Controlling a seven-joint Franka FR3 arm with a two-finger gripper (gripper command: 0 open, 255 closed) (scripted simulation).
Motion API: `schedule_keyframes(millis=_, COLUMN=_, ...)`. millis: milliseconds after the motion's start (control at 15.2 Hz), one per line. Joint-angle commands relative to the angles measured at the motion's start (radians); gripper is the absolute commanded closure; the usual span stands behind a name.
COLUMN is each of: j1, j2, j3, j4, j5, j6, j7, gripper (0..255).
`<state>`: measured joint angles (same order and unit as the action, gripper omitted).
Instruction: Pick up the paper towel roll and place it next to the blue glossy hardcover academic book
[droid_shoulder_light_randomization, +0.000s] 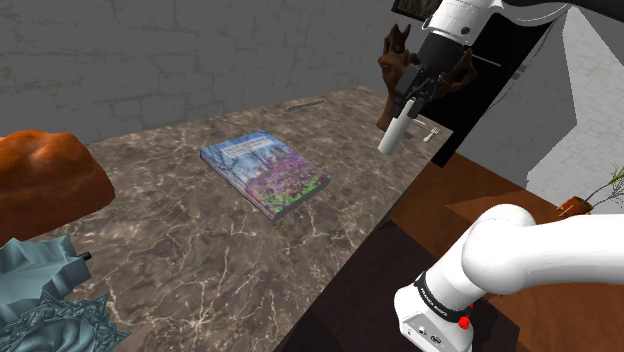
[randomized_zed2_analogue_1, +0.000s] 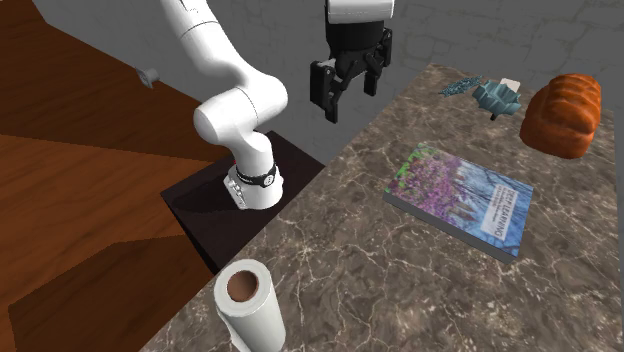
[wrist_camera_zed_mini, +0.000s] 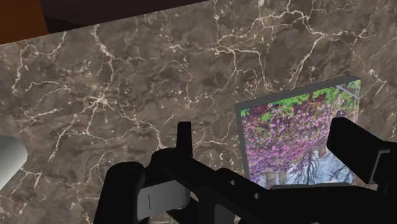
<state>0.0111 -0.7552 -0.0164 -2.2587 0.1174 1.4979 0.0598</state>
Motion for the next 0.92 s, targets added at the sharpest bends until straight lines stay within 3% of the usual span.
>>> schedule_keyframes(millis=0, j1=0.0, j2=0.0, j3=0.0, j4=0.0, j5=0.0, j6=0.0, j7=0.0, gripper=0)
schedule_keyframes(millis=858, j1=-0.078, j2=0.281, j3=-0.22, j4=0.188, j5=-0.141, j6=0.067, j7=-0.233, gripper=0)
